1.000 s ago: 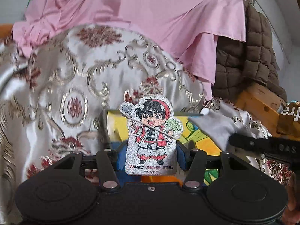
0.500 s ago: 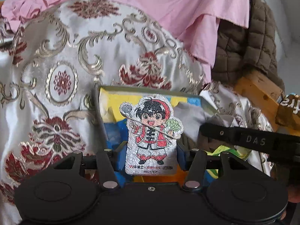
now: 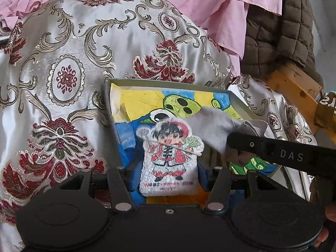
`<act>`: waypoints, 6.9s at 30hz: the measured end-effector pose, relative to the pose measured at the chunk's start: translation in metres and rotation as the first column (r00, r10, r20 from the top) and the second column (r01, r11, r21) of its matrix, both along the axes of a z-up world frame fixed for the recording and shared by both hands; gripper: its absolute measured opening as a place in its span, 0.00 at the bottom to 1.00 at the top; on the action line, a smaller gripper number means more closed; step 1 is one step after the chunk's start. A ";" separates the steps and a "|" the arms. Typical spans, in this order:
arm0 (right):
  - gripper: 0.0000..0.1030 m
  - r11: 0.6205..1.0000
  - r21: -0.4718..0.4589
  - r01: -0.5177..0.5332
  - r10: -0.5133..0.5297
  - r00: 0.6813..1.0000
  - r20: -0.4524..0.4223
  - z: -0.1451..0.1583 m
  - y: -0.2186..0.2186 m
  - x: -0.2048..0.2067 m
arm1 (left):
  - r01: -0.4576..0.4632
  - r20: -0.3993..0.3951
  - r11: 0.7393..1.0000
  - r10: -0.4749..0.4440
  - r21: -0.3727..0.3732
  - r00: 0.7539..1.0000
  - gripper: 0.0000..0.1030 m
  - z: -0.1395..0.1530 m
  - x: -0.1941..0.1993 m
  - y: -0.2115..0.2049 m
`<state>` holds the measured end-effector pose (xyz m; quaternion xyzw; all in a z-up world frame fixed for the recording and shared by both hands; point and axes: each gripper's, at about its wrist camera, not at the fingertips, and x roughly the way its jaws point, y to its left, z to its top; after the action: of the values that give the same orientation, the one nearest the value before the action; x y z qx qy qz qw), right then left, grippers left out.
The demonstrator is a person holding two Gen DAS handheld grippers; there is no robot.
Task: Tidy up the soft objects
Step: 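Carry the card and white cloth into the parrot tray and release them, then withdraw both grippers from the tray toward the remaining soft items, then grasp the tissue pack with the left gripper while the right gripper grasps the white muslin cloth, then carry the tissue pack and muslin cloth into the parrot tray and release both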
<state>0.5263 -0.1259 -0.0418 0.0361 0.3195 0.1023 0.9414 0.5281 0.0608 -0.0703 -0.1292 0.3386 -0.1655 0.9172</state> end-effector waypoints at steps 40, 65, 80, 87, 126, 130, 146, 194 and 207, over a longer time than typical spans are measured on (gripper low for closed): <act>1.00 0.998 0.068 -0.015 -0.012 0.923 0.384 0.132 -0.075 -0.220 | -0.151 0.343 0.987 0.121 0.062 0.932 0.97 0.157 -0.198 -0.009; 1.00 0.996 0.079 -0.027 -0.011 0.900 0.436 0.105 -0.082 -0.385 | -0.212 0.395 0.965 0.136 0.156 0.909 0.99 0.151 -0.376 -0.026; 1.00 0.995 -0.063 -0.077 0.093 0.943 0.318 0.063 -0.066 -0.416 | -0.196 0.200 0.957 0.153 0.213 0.968 0.99 0.111 -0.409 -0.010; 1.00 0.985 -0.104 -0.137 0.158 0.960 0.232 0.048 -0.049 -0.412 | -0.190 0.139 0.945 0.157 0.268 0.978 0.99 0.102 -0.409 -0.010; 1.00 0.898 -0.364 -0.248 0.287 0.956 0.058 -0.002 -0.030 -0.346 | -0.049 -0.129 0.949 0.094 0.312 0.987 0.99 0.074 -0.319 -0.002; 1.00 0.883 -0.374 -0.284 0.340 0.936 0.092 -0.006 -0.024 -0.332 | -0.044 -0.127 0.963 0.080 0.264 0.989 0.99 0.073 -0.302 0.002; 1.00 0.901 -0.191 -0.389 0.406 0.912 0.060 -0.019 -0.001 -0.271 | -0.034 -0.266 0.997 0.051 0.067 0.963 0.99 0.047 -0.243 0.016; 0.12 0.943 0.074 -0.324 0.320 0.946 0.056 0.024 -0.042 -0.273 | 0.026 -0.181 0.989 -0.053 -0.147 0.982 0.49 0.061 -0.276 0.026; 0.12 0.964 0.103 -0.245 0.216 0.949 0.230 0.065 -0.074 -0.292 | 0.003 0.039 0.994 0.001 -0.108 0.999 0.49 0.101 -0.294 0.017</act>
<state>0.2339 -0.1996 0.0233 0.0485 0.2098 0.2357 0.9477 0.2339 0.0779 0.0306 -0.1751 0.3111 -0.1866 0.9153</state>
